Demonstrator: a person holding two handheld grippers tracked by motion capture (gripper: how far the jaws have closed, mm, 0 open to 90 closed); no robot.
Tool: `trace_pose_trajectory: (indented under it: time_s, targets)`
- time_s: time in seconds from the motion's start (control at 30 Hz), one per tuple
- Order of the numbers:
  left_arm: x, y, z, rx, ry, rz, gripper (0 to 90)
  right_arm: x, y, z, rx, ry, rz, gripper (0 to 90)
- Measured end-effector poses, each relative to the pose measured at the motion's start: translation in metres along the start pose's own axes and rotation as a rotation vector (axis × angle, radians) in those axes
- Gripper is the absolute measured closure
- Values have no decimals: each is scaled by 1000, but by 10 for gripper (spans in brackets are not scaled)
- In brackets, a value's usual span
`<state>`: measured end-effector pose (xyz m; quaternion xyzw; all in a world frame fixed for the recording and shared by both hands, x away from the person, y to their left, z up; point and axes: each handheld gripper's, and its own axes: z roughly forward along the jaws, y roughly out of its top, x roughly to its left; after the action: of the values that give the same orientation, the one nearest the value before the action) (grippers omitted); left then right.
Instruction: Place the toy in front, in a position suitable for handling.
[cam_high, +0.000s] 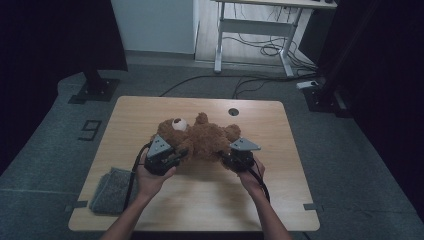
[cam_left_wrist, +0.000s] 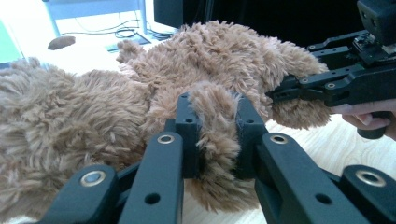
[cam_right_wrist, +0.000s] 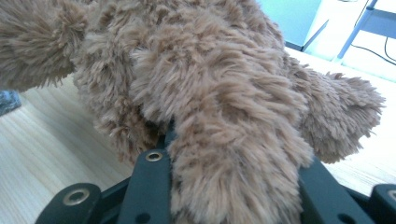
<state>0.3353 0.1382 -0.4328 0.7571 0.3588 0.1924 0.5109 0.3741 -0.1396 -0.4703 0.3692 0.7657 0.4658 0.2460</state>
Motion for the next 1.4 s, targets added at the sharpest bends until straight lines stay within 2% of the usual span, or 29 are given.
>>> trace_pose_trajectory:
  time_s: [0.43,0.7,0.73,0.9,1.17,1.4]
  targets:
    - [-15,-13,5,20,-39,4,763,-6,-17,-14,24,-3,-10,667]
    - [-20,-32,10,58,-52,-11,761,-1,-37,-16,49,5,-12,664]
    - [-20,-38,11,62,-54,-18,762,0,-42,-15,60,7,-13,661]
    - [-18,-43,11,69,-55,-26,758,-2,-53,-14,59,30,21,642]
    - [-19,-47,11,83,-58,-45,744,-5,-59,-14,48,57,34,574]
    - [-22,-51,10,91,-58,-44,739,-7,-64,-14,27,80,59,554]
